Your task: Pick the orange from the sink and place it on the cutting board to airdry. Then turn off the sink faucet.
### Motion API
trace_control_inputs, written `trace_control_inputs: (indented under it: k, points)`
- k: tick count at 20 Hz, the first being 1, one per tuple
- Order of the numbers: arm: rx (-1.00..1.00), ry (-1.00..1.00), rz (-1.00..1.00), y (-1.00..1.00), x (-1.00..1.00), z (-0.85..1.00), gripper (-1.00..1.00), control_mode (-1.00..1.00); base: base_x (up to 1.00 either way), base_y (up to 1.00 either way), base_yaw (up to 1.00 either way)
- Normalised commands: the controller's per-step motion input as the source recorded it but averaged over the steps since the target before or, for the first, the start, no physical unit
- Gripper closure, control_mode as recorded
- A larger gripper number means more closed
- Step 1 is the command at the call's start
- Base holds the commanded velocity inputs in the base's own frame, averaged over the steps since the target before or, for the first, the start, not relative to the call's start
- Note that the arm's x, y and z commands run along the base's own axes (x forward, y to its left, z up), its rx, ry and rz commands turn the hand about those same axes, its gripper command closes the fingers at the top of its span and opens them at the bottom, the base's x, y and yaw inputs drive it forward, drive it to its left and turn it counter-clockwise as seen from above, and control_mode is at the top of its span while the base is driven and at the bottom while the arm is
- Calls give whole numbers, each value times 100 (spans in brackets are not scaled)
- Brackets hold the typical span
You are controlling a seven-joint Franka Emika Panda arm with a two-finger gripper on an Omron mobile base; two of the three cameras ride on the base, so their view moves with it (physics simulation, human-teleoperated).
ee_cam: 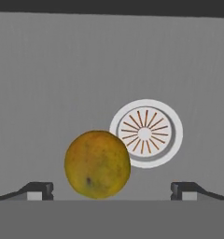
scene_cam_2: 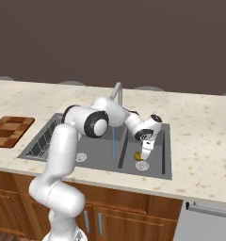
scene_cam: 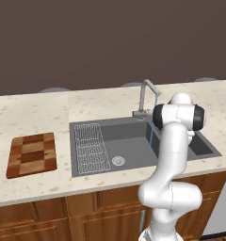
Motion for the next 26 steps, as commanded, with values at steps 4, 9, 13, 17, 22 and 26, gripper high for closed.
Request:
trace_control_inputs:
  k: [4, 9, 13, 17, 22, 26]
  points:
    - [0, 0, -1, 0, 0, -13, -100, -100, 0, 0, 0]
    - [0, 0, -1, 4, 0, -14, -100, -100, 0, 0, 0]
    - [0, 0, -1, 5, 0, -12, -100, -100, 0, 0, 0]
    - [0, 0, -1, 1, 0, -12, -100, -100, 0, 0, 0]
    - [0, 0, -1, 0, 0, -13, -100, -100, 0, 0, 0]
    - [0, 0, -1, 0, 0, -12, -100, -100, 0, 0, 0]
